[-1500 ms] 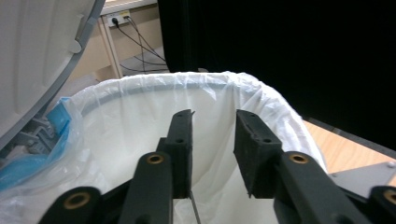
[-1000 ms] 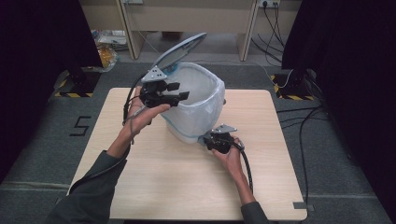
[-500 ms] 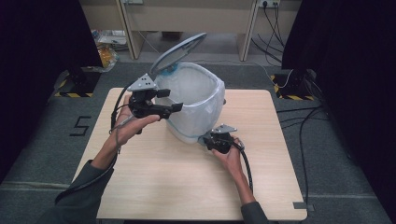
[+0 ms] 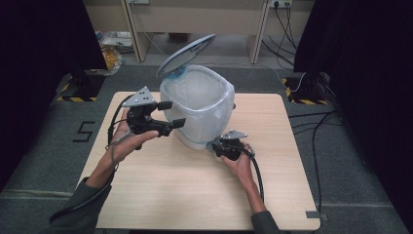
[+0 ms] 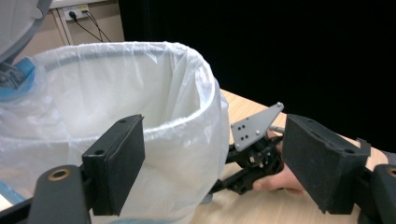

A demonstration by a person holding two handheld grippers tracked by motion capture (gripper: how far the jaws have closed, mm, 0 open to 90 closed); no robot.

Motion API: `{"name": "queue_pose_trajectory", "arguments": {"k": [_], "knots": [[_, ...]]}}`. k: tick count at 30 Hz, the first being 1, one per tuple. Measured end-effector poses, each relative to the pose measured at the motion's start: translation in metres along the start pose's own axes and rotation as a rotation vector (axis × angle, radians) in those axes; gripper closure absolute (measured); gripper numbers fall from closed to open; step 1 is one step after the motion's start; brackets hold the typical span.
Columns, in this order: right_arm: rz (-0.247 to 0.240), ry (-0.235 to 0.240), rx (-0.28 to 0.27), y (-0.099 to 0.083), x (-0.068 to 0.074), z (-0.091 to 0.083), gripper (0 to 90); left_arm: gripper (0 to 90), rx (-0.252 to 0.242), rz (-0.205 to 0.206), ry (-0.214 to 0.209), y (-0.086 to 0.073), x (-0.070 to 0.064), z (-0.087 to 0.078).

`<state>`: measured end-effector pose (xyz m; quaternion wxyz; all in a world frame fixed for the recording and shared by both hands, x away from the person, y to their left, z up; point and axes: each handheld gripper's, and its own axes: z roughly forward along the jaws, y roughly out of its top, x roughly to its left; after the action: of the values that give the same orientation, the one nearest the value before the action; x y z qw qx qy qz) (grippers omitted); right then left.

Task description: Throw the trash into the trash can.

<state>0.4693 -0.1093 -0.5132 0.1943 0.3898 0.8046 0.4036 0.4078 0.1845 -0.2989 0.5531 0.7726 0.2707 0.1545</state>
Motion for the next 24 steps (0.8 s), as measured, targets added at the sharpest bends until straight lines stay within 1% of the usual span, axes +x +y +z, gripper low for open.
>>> {"name": "queue_pose_trajectory", "arguments": {"k": [10,13,15,18,19,23,24], "knots": [[0.000,0.000,0.000,0.000,0.000,0.000,57.4,20.6,-0.007,0.006,-0.007,-0.018,-0.008,-0.007],[0.000,0.000,0.001,0.000,0.000,0.000,57.4,20.6,-0.001,0.009,-0.008,-0.025,-0.011,-0.008],[0.000,0.000,0.000,0.000,0.000,0.000,57.4,20.6,0.004,0.011,-0.010,-0.032,-0.013,-0.009],[0.000,0.000,-0.001,0.000,0.000,0.000,57.4,20.8,0.000,0.013,0.000,-0.042,-0.015,-0.009],[-0.001,0.000,0.000,0.000,0.000,0.000,57.3,20.9,0.010,0.013,-0.001,-0.049,-0.016,-0.008],[-0.001,0.000,-0.001,0.000,0.000,0.000,57.4,20.8,0.027,0.009,0.001,-0.066,-0.018,-0.005],[-0.001,0.000,-0.001,0.000,0.000,0.000,57.4,20.8,0.041,0.004,-0.003,-0.073,-0.018,-0.004]]}}
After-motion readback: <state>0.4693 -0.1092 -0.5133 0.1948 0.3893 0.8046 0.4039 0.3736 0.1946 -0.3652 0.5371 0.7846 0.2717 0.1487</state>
